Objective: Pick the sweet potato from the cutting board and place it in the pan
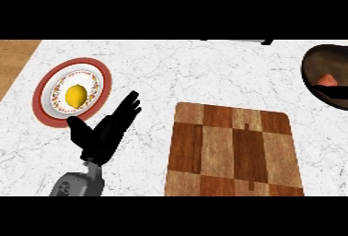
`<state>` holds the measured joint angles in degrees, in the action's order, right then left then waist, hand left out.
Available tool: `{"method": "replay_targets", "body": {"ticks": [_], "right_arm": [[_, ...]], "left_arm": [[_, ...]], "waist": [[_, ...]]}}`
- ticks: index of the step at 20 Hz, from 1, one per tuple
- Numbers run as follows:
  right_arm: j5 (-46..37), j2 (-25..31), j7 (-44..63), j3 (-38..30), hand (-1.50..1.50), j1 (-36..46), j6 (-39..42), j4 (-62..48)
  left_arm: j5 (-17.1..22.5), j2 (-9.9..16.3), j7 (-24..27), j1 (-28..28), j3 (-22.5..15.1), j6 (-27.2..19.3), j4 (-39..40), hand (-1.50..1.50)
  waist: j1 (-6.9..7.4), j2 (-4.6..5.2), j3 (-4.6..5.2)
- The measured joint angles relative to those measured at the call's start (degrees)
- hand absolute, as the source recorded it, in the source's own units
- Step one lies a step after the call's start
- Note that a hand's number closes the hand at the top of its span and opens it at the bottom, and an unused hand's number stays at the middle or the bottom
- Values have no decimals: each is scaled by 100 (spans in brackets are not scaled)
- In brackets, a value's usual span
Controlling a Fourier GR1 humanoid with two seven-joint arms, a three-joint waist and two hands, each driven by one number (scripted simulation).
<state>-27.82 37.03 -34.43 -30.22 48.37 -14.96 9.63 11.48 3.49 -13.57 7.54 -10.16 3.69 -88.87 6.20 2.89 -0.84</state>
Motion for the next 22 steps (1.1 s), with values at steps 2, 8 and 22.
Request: {"method": "replay_targets", "body": {"ticks": [2, 8, 22], "right_arm": [[250, 48, -114, -232, -150, 29, 325, -35], [718, 378, -135, -671, -150, -50, 1445, -265], [840, 1210, -715, -725, -150, -880, 3908, -344]], "left_arm": [[7, 26, 12, 8, 46, 0, 18, 0], [22, 57, 19, -65, 77, 13, -27, 0], [59, 64, 25, -91, 179, -20, -38, 0]], "waist": [[-34, -2, 1], [-83, -11, 4], [-243, -48, -5]]}}
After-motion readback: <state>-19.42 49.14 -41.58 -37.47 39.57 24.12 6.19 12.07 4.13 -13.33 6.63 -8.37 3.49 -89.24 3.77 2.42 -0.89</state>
